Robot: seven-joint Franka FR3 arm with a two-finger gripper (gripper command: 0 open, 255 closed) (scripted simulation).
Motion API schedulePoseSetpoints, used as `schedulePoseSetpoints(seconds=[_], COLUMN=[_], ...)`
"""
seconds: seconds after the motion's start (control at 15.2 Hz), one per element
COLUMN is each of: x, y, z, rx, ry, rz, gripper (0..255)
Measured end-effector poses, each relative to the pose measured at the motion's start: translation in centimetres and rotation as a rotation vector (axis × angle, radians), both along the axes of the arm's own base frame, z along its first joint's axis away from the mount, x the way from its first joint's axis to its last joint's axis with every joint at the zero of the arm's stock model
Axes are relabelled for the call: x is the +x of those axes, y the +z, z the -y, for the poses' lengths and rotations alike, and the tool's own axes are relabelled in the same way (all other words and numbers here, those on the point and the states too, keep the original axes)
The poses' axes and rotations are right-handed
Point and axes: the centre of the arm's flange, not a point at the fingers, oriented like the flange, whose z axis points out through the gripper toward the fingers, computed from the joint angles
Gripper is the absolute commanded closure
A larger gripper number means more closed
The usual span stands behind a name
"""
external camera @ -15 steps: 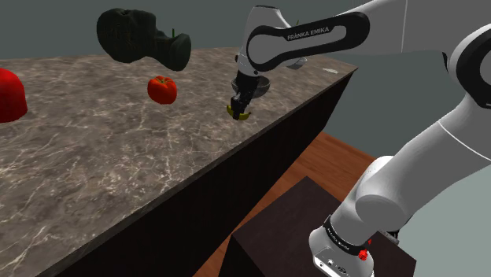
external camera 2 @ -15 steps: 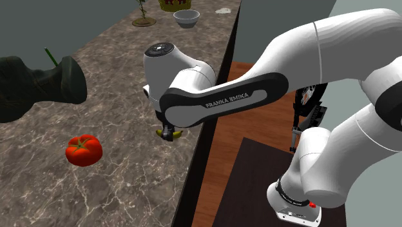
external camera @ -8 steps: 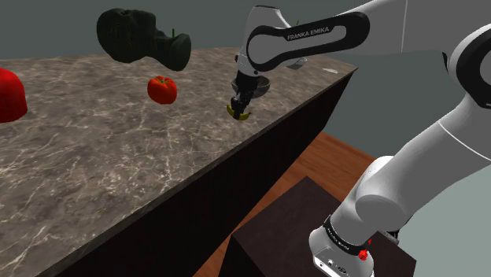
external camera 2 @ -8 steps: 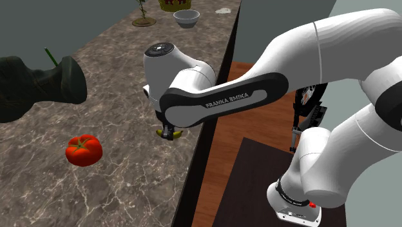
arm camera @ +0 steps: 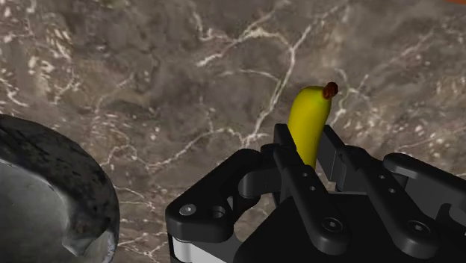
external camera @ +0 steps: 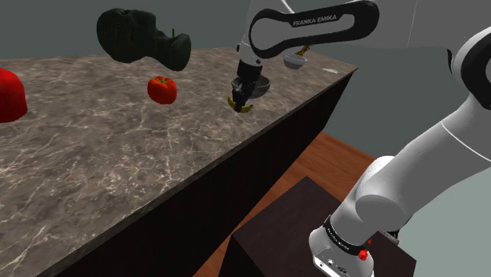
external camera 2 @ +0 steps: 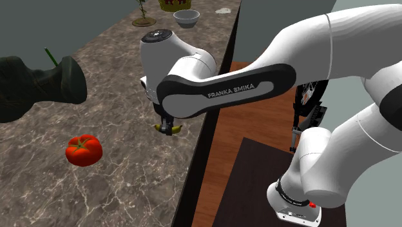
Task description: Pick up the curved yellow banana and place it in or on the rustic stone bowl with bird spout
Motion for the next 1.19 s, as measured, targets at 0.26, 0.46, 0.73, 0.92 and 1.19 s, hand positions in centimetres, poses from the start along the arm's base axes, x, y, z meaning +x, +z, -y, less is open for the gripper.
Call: schedulePoseSetpoints(seconds=[0.26,0.46,0.73,0.92,1.19], x=[0.0,0.1,0.0,0.0,0.0], y=[2.0,3.7,5.8,7.4,9.4], z=[0.1,0.1,0.1,0.0,0.1], rx=[0.000,0.000,0.000,0.000,0.000], ry=[0.000,0.000,0.000,0.000,0.000], rz=[0.000,0.000,0.000,0.000,0.000], gripper=[255,255,255,255,255])
